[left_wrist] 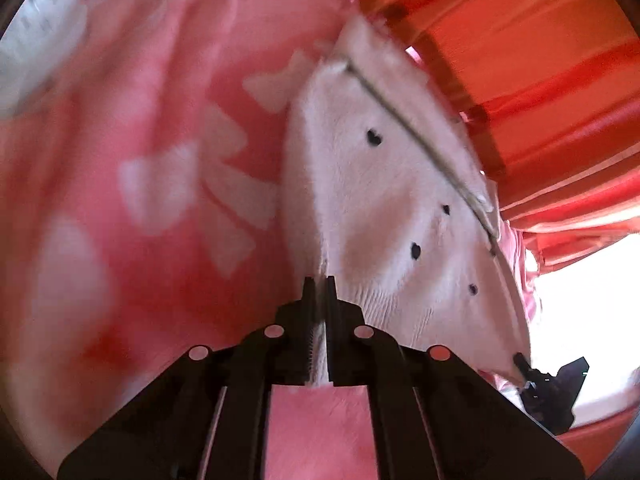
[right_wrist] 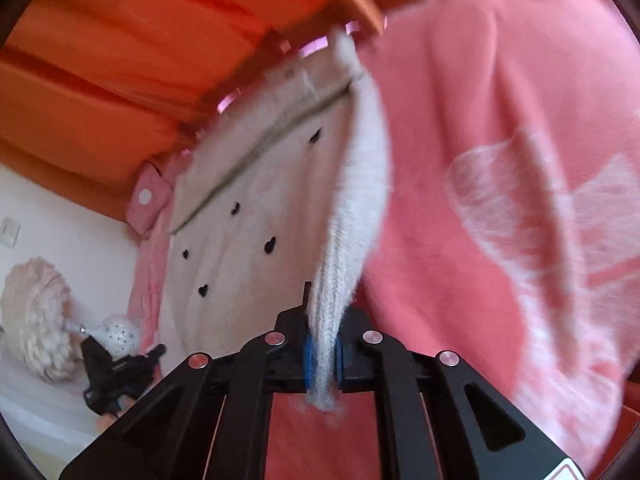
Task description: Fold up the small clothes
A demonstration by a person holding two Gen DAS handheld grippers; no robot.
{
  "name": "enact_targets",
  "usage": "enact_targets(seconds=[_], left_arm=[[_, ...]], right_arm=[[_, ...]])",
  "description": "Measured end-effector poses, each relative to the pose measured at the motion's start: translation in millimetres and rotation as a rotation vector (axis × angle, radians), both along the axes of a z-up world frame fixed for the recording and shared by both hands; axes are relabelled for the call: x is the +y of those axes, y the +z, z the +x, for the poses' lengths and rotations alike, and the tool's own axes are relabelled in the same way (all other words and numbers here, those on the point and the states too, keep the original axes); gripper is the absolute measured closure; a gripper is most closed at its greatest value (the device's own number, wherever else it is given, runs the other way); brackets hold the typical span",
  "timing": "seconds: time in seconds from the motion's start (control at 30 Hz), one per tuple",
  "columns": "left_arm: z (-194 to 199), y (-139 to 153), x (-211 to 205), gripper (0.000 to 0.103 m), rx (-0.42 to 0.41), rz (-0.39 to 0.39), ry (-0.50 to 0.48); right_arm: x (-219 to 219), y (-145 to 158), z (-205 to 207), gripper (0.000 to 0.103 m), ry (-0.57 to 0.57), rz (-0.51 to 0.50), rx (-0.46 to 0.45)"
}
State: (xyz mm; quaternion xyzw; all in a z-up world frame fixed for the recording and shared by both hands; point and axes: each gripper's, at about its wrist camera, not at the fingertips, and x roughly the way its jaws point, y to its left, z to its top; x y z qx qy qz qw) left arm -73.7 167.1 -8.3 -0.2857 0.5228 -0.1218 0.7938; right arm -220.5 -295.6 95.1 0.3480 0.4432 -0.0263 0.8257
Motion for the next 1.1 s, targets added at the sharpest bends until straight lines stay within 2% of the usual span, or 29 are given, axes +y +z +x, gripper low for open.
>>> enact_targets(seconds=[0.1, 0.17, 0.27, 0.33, 0.4, 0.47, 0.57, 0.67, 0.73, 0.77, 0.87, 0.97, 1.03, 1.1], left_arm=[[-31, 18, 15, 0.101, -0.034, -0.001, -0.029], [-56, 24, 22, 0.101, -0.034, 0.002, -0.044], [-89, 30, 25, 0.101, -0.022, -0.034, -0.064], [-102, 44, 26, 0.102, -0.030, -0.083, -0.067], [-103, 64, 24, 0.102, -0.083, -0.092, -0.067], [-82, 97, 20, 0.102, -0.183, -0.088, -0.073], [-28, 137, 4, 0.102, -0.343, -0.047, -0.088], [45, 156, -21, 0.103, -0.431, 0.010, -0.051], [101, 147, -38, 0.103, -0.428, 0.022, 0.000], [123, 140, -44, 0.103, -0.413, 0.033, 0.027], [189, 99, -65, 0.103, -0.352, 0.077, 0.083], [226, 47, -79, 0.103, -0.279, 0.087, 0.092], [237, 22, -79, 0.103, -0.275, 0.097, 0.097], [237, 10, -77, 0.103, -0.272, 0.114, 0.093]], right_arm=[[-5, 6, -44, 0.097, -0.013, -0.019, 0.006], [1, 6, -68, 0.097, -0.006, -0.034, 0.036], [4, 9, -94, 0.097, 0.019, -0.044, 0.059], [7, 21, -104, 0.097, 0.038, -0.055, 0.038], [5, 45, -99, 0.097, 0.047, -0.095, -0.033], [-1, 68, -82, 0.096, 0.049, -0.119, -0.124], [-22, 99, -25, 0.096, 0.033, -0.162, -0.280], [-55, 92, 53, 0.096, -0.031, -0.118, -0.333], [-79, 65, 115, 0.096, -0.075, -0.044, -0.314], [-85, 56, 132, 0.096, -0.094, -0.028, -0.298], [-105, -2, 204, 0.095, -0.149, 0.004, -0.193], [-114, -51, 251, 0.092, -0.179, 0.030, -0.078], [-117, -64, 263, 0.089, -0.206, 0.052, -0.057], [-123, -60, 267, 0.088, -0.216, 0.082, -0.065]])
